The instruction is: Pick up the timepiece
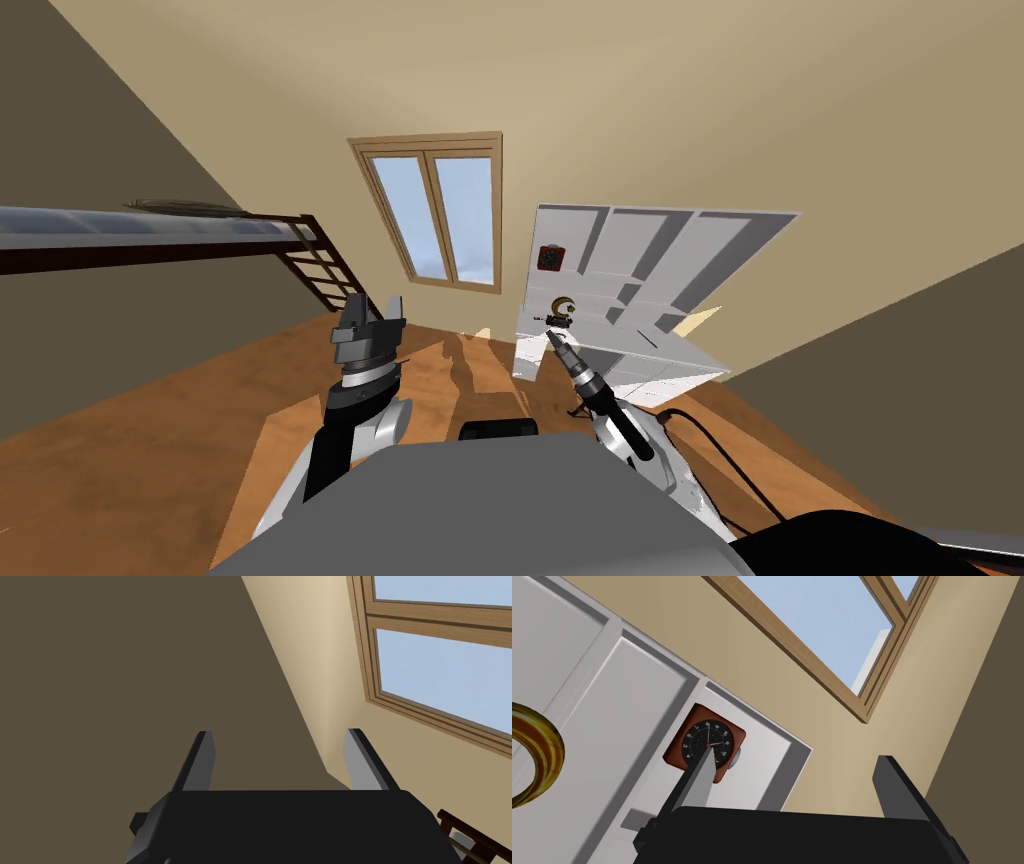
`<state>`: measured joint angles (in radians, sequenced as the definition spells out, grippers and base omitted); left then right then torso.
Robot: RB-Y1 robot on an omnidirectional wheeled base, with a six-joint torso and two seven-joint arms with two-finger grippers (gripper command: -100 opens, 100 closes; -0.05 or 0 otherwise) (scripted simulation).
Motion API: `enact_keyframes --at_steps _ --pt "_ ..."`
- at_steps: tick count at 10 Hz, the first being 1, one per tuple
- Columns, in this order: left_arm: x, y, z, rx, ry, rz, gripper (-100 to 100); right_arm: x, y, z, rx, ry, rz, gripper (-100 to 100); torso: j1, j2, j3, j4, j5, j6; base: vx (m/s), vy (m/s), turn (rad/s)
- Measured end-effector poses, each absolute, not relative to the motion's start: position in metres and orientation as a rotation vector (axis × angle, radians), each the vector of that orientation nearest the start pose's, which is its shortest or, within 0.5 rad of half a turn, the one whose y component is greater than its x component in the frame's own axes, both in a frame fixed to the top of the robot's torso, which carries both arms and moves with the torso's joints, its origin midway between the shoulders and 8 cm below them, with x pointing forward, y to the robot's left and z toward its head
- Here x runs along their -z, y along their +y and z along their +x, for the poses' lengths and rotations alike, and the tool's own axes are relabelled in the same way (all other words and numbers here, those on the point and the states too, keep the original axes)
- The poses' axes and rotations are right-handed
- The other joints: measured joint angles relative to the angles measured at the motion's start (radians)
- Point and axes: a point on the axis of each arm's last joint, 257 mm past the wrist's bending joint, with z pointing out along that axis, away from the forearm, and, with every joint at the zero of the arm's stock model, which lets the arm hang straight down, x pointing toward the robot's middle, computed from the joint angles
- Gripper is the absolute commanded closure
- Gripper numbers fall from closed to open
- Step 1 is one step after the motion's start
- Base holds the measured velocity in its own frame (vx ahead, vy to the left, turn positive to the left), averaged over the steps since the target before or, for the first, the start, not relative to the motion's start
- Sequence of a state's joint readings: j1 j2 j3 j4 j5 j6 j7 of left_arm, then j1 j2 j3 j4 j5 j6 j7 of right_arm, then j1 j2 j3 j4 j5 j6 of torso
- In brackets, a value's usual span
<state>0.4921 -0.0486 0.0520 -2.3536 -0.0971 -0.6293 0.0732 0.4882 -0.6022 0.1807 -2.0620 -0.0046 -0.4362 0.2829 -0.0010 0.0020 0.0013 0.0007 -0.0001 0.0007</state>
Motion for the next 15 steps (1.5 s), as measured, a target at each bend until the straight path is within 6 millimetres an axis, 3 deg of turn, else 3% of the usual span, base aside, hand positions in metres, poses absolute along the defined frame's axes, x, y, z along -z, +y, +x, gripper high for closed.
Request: enact_keyframes --at_steps 6,8,10,13,15 --pt "-0.079 0.276 0.302 1.300 0.478 -0.475 0 0.227 -0.230 0.362 -0.796 1.689 0.044 -100 -0.001 -0.002 -0.001 0.000 0.000 0.000 -0.009 0.025 0.244" --pt "-0.079 0.276 0.302 1.300 0.478 -0.475 0 0.254 -0.249 0.358 -0.712 1.773 -0.021 -100 -0.002 -0.003 -0.002 -0.001 0.000 0.000 0.021 0.003 0.159" --pt "-0.079 0.276 0.302 1.300 0.478 -0.474 0 0.297 -0.269 0.343 -0.602 1.886 -0.111 -100 -0.002 -0.005 -0.003 -0.001 0.000 -0.001 0.044 0.001 0.253" --pt "-0.079 0.276 0.302 1.300 0.478 -0.475 0 0.328 -0.293 0.328 -0.479 1.988 -0.219 -100 -0.003 -0.004 -0.002 -0.001 -0.001 0.000 0.039 -0.014 0.160" --pt "-0.079 0.276 0.302 1.300 0.478 -0.474 0 0.360 -0.326 0.308 -0.362 2.085 -0.316 -100 -0.004 -0.007 -0.004 -0.001 -0.001 0.000 0.074 -0.046 0.198"
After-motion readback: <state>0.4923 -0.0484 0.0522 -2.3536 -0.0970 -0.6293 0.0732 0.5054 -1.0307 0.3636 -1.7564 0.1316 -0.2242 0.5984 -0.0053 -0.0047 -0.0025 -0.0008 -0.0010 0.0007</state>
